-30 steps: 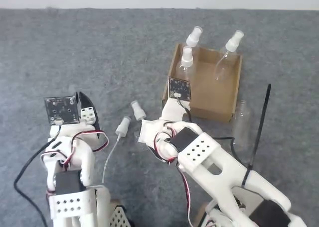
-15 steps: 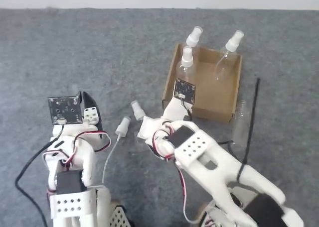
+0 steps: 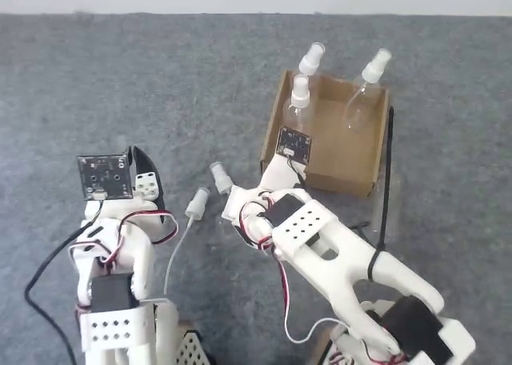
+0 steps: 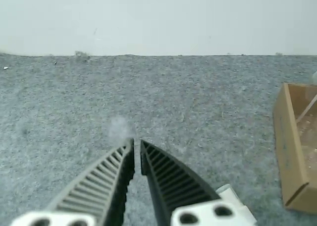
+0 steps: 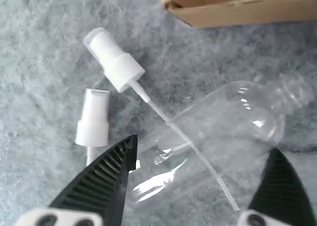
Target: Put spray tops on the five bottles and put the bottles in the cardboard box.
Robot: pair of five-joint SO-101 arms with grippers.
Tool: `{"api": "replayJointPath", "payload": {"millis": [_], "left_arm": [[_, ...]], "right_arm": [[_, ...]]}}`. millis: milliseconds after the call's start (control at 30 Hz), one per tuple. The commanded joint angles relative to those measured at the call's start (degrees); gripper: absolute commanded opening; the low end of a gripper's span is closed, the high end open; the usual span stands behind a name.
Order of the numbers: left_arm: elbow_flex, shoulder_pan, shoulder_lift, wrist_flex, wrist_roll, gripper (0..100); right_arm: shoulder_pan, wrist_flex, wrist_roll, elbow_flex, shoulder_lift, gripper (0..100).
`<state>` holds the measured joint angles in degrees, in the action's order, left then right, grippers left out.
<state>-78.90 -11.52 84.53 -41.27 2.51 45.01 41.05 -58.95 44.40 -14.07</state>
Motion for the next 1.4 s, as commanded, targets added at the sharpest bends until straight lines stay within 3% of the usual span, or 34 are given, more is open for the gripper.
{"api": "replayJointPath", "payload": {"millis": [0, 133, 600, 1000, 1233, 1367], "left_arm": [[1.3, 0.3, 0.9, 1.8, 0.2, 1], [1.3, 0.3, 0.9, 1.8, 0.2, 1], [1.3, 0.3, 0.7, 1.8, 0.2, 1], [1.3, 0.4, 0.6, 1.8, 0.3, 1], [1.3, 0.4, 0.6, 1.8, 0.3, 1], [1.3, 0.4, 0.6, 1.8, 0.3, 1]], "right_arm": [[-2.3, 3.1, 6.2, -2.6, -0.6, 21.0], [-3.2, 8.9, 15.3, -2.5, -0.6, 14.8], [-3.5, 34.9, 44.1, -9.2, -6.5, 14.9], [-3.6, 35.6, 59.0, -9.1, -7.1, 15.0], [-3.5, 36.0, 59.7, -12.0, -7.5, 15.0], [-3.6, 41.8, 66.5, -18.1, -7.5, 15.0]]}}
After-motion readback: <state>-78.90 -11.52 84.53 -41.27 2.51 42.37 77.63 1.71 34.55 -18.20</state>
